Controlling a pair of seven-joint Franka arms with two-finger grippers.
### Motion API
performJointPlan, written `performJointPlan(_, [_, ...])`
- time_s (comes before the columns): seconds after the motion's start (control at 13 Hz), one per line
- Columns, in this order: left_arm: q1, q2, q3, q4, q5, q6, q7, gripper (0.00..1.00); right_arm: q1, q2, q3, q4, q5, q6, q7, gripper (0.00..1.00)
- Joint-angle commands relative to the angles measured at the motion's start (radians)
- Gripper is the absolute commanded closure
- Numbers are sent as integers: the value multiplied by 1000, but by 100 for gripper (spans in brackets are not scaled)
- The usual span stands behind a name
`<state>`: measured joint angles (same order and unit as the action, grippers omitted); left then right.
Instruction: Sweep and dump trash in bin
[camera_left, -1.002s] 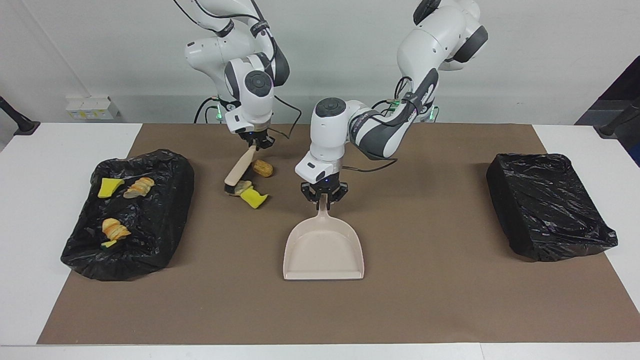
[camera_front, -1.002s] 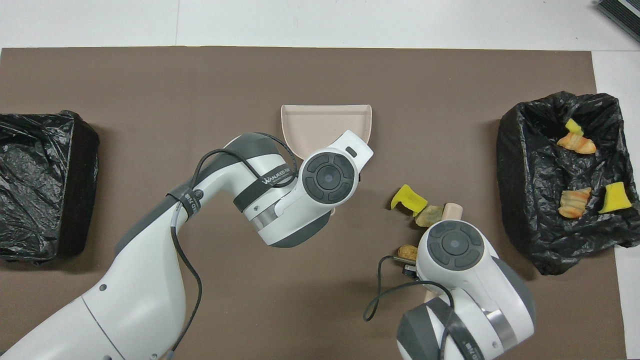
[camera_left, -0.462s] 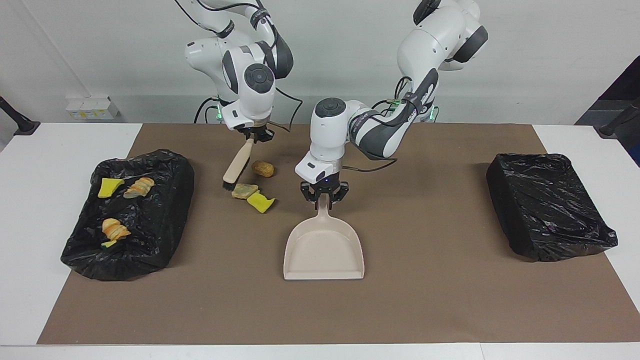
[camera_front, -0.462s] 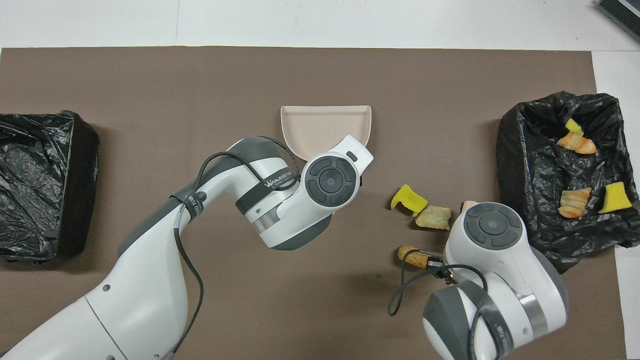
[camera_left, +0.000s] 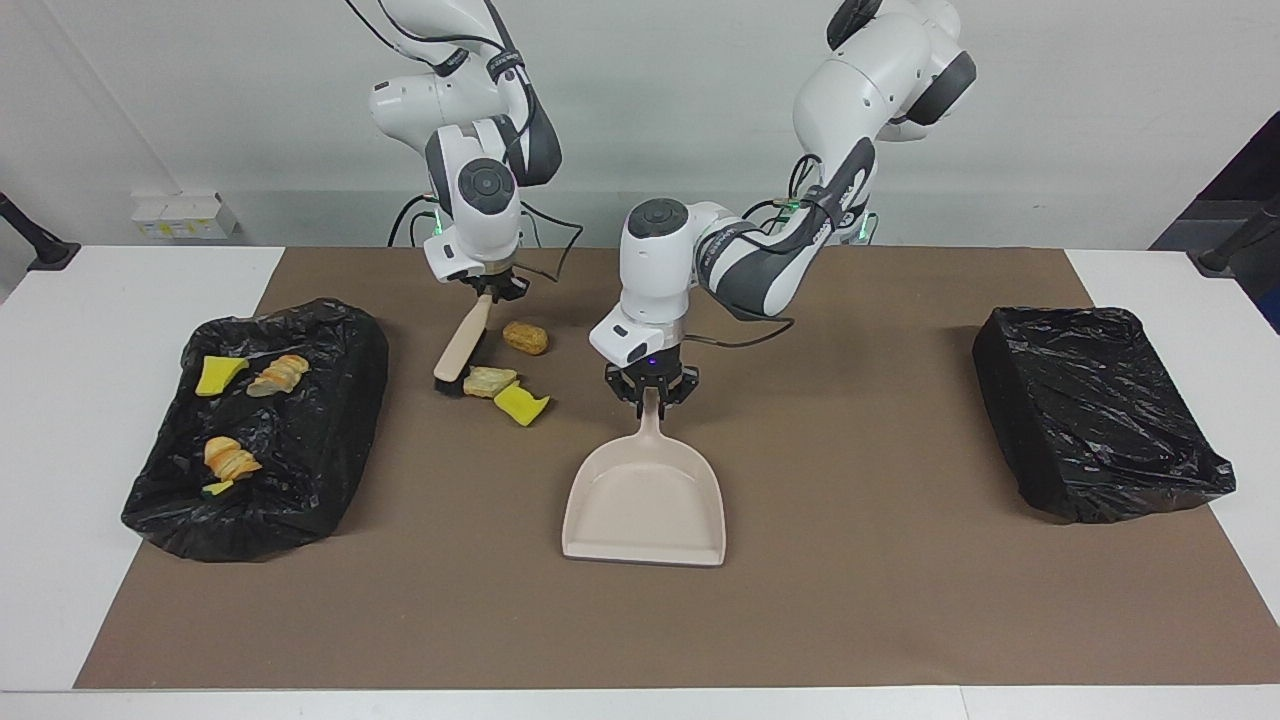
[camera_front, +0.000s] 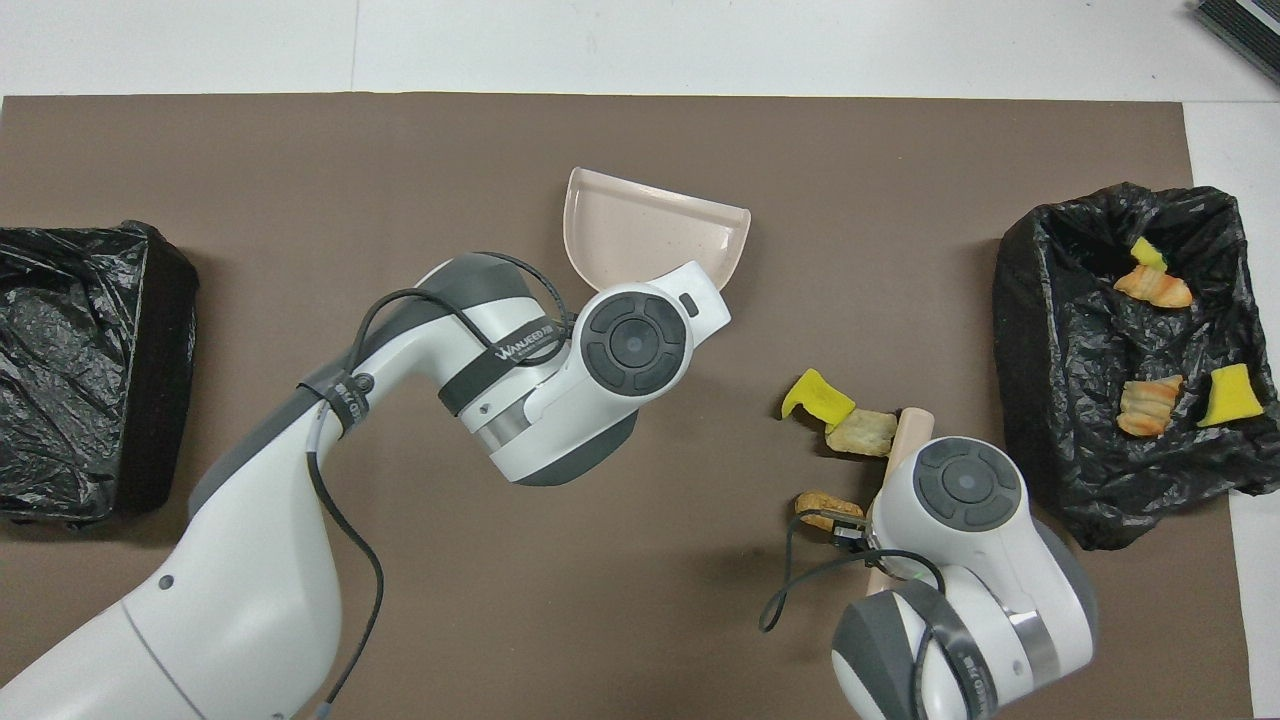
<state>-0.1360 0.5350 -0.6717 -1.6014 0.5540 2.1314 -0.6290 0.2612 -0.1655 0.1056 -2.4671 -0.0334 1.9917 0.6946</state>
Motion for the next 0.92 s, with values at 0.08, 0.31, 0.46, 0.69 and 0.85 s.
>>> performJointPlan(0.08, [45,-127,-3,-31,7,-147,353,100,50,-9,3,-3,49,18,-10,100])
performJointPlan(0.31, [61,-162,-3,-69,1,-225,630,100,64,-3,2,19,53,-2,-17,100])
performJointPlan(0.46, [91,-181,-3,-86,-35,-244,817,100,63,6,2,57,35,-60,-41,100])
performJointPlan(0.69, [111,-194,3,-103,-105,-277,1088,100,64,-23,2,65,36,-158,-60,100])
performJointPlan(0.85, [136,-202,4,-132,-190,-274,1248,100,87,-43,6,59,37,-218,37,100])
